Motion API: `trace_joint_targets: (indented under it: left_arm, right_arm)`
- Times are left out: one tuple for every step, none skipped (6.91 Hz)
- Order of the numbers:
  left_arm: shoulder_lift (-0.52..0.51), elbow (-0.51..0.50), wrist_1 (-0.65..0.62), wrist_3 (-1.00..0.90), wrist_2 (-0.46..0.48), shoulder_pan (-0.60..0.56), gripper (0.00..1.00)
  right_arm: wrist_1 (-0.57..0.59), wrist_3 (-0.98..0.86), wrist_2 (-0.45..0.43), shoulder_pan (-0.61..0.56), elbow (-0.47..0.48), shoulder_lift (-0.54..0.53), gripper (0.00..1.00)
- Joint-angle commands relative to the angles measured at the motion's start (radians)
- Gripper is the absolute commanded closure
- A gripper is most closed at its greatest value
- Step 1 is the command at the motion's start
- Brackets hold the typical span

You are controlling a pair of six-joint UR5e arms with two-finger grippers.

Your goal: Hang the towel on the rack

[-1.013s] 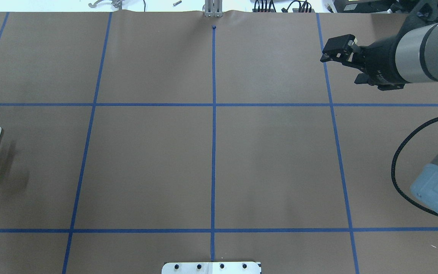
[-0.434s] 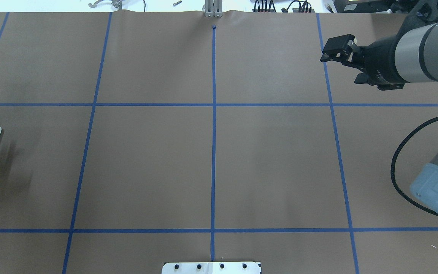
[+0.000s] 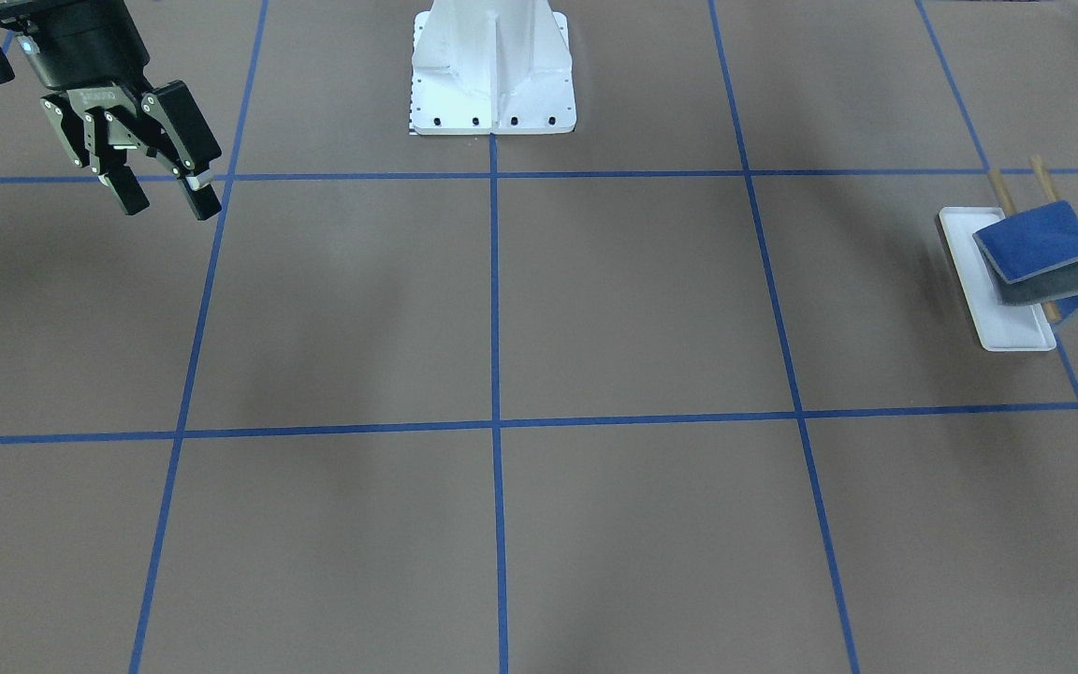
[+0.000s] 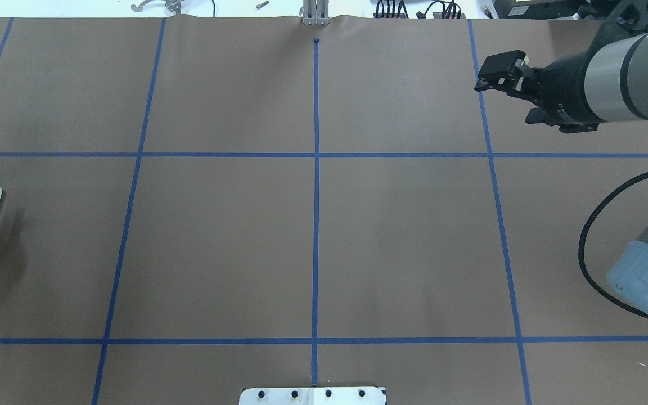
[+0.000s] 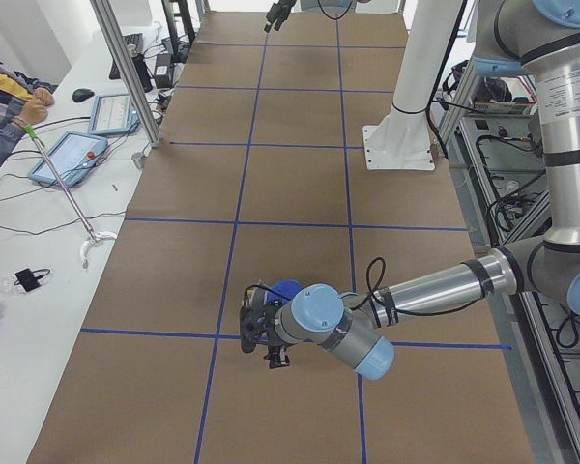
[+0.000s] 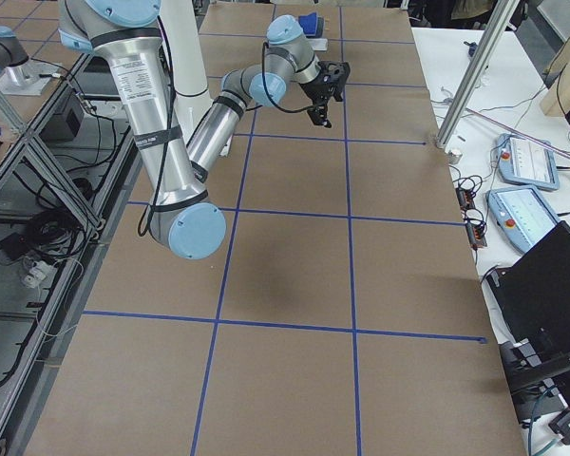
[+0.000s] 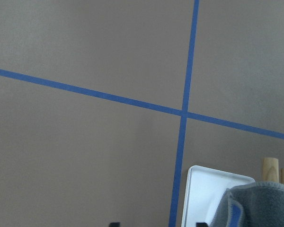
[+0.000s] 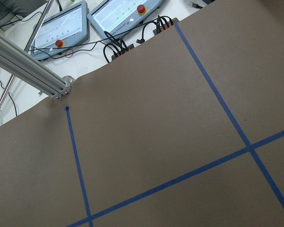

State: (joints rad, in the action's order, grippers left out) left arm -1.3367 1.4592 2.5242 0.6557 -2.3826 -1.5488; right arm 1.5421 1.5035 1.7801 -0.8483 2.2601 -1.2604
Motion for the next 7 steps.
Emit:
trace_joint_targets:
  left_arm:
    - [-0.041, 0.012, -0.005, 0.005, 0.002, -0.001, 0.02]
    - [-0.073, 0.012, -0.004, -0.013, 0.016, -0.002, 0.02]
    - [-0.076, 0.012, -0.005, -0.112, 0.086, -0.002, 0.02]
    - [-0.079, 0.006, -0.048, -0.239, 0.138, -0.002, 0.02]
    - [-0.097, 0.012, -0.127, -0.287, 0.134, -0.002, 0.02]
    - [-0.117, 0.012, -0.192, -0.315, 0.132, -0.004, 0.02]
    - [-0.149, 0.012, -0.281, -0.339, 0.105, -0.005, 0.02]
  right_arm:
    - [0.085, -0.114, 0.010, -0.023, 0.007, 0.001, 0.00]
    - [0.117, -0.206, 0.039, -0.061, 0.009, -0.008, 0.00]
    - [0.181, -0.353, 0.065, -0.099, 0.009, -0.030, 0.00]
    - [0.200, -0.493, 0.068, -0.127, 0.006, -0.089, 0.00]
    - [0.199, -0.620, 0.124, -0.184, 0.003, -0.149, 0.00]
    - [0.199, -0.752, 0.209, -0.251, -0.019, -0.192, 0.00]
    - [0.196, -0.887, 0.256, -0.317, -0.055, -0.235, 0.00]
